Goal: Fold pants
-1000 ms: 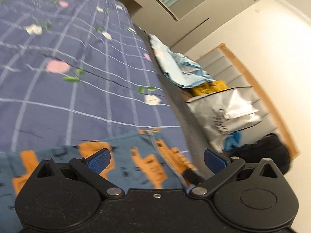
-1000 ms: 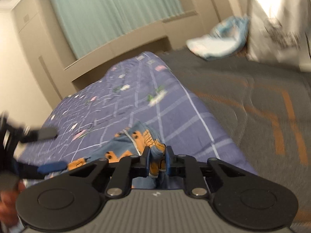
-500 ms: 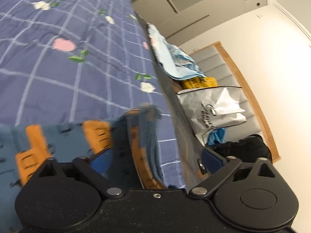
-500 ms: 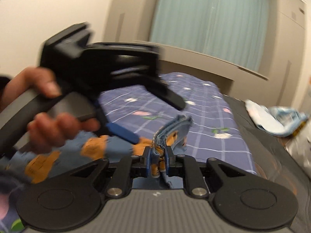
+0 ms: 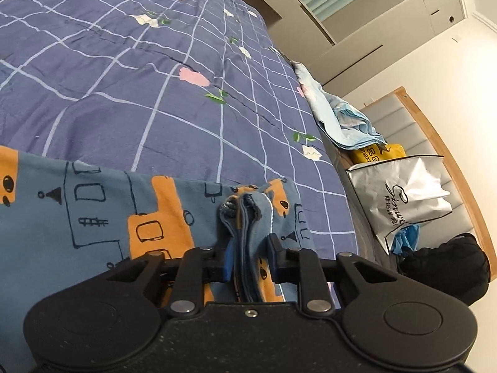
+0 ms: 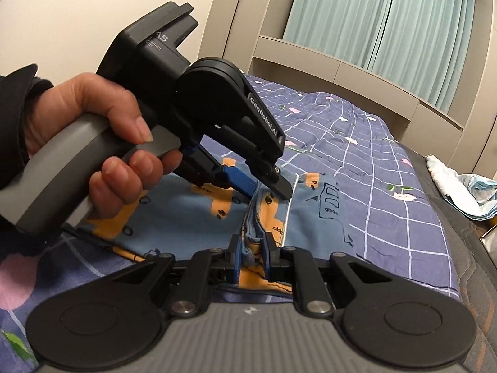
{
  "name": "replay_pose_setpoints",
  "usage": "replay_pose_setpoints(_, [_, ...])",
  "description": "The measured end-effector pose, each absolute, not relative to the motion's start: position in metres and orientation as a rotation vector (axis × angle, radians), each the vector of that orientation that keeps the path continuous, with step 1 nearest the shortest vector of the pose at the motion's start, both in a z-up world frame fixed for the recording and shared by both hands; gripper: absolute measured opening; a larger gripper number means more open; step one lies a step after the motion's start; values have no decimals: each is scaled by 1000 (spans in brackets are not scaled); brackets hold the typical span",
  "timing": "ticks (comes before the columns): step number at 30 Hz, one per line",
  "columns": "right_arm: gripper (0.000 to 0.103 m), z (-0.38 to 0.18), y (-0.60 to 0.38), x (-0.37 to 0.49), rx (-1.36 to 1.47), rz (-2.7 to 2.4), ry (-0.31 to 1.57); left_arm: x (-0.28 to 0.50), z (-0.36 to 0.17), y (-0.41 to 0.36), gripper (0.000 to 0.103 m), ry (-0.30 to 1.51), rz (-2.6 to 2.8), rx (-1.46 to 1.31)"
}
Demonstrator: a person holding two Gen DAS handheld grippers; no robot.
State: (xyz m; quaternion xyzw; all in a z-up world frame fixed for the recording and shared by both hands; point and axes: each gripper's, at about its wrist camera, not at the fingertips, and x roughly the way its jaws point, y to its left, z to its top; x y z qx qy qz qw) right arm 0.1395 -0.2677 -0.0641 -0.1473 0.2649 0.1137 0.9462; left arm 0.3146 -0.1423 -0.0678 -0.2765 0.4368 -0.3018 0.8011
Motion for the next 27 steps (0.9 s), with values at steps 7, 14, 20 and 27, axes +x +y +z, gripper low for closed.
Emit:
replay_pose_setpoints(7, [15, -62, -275, 140, -274, 220, 526, 310, -59, -147, 10, 919, -630, -562])
replay_pose_setpoints(14, [15, -47, -274, 121, -241, 218, 497, 296, -31, -140, 10, 882, -619, -508])
replay_pose_setpoints(20, [15, -33, -261, 103, -228, 246, 476, 280, -16, -116, 10, 856, -602, -513])
replay_pose_setpoints(27, [14, -18, -234, 86, -205, 309, 464, 261, -3, -73, 10, 845, -556, -528])
